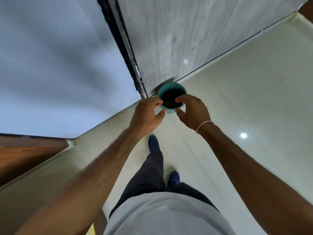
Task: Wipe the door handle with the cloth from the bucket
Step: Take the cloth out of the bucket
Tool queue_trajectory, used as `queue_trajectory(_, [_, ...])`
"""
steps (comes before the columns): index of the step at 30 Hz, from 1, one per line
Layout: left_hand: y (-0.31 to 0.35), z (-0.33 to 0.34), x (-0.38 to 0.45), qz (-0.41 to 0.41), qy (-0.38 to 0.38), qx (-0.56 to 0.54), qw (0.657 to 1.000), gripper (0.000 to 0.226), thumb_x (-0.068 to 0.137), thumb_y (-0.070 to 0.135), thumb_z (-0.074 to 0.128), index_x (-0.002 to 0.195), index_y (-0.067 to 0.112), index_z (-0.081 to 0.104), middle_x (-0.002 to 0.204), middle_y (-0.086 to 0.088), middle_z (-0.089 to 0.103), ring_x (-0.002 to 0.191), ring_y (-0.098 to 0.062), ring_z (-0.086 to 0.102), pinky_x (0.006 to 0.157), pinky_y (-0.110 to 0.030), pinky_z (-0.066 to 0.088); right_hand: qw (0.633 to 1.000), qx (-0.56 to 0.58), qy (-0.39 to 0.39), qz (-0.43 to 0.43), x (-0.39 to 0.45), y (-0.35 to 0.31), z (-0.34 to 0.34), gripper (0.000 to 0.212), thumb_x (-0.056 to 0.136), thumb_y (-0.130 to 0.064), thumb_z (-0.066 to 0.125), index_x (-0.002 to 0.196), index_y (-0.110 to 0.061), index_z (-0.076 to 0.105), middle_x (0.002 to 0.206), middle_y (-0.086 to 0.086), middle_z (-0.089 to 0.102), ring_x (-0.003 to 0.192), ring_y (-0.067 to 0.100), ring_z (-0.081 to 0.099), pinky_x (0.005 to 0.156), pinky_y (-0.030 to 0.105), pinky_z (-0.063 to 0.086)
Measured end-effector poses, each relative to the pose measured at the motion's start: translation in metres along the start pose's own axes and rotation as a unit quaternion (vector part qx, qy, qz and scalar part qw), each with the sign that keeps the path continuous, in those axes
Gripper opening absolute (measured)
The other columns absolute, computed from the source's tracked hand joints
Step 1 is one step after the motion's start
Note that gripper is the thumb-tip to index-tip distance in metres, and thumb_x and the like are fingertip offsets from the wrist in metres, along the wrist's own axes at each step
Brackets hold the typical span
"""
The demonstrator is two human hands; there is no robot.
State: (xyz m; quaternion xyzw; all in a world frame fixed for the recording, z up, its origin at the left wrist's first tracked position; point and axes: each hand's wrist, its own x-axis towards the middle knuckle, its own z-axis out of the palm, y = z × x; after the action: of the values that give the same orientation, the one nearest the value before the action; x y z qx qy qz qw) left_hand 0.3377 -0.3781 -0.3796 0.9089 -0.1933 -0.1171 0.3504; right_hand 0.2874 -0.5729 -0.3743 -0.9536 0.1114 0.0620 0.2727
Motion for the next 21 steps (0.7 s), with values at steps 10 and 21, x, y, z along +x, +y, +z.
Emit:
queue_trajectory(10, [-0.138, 0.135, 0.179, -0.078, -0.107, 0.024, 0.991, 0.040, 0.094, 0.027, 0.082, 0.128, 0.010, 0.072, 0.124, -0.009, 0.075, 0.116, -0.027, 0.072, 0.102, -0.048, 0.060, 0.992, -0.015, -0.104, 0.066, 0.199, 0.116, 0.133, 0.038, 0.099, -0.028, 0.075, 0.135, -0.018, 0.069, 0.133, 0.008, 0.071, 0.116, 0.033, 0.069, 0.099, 0.041, 0.058])
queue_trajectory(21, [-0.335, 0.364, 0.278, -0.161, -0.125, 0.022, 0.979, 0.065, 0.098, 0.025, 0.078, 0.155, 0.010, 0.052, 0.155, -0.010, 0.056, 0.142, -0.029, 0.055, 0.117, -0.043, 0.050, 0.945, -0.136, -0.292, 0.062, 0.390, 0.314, 0.407, 0.043, 0.095, -0.024, 0.073, 0.135, -0.011, 0.067, 0.131, 0.019, 0.070, 0.124, 0.040, 0.067, 0.100, 0.041, 0.056])
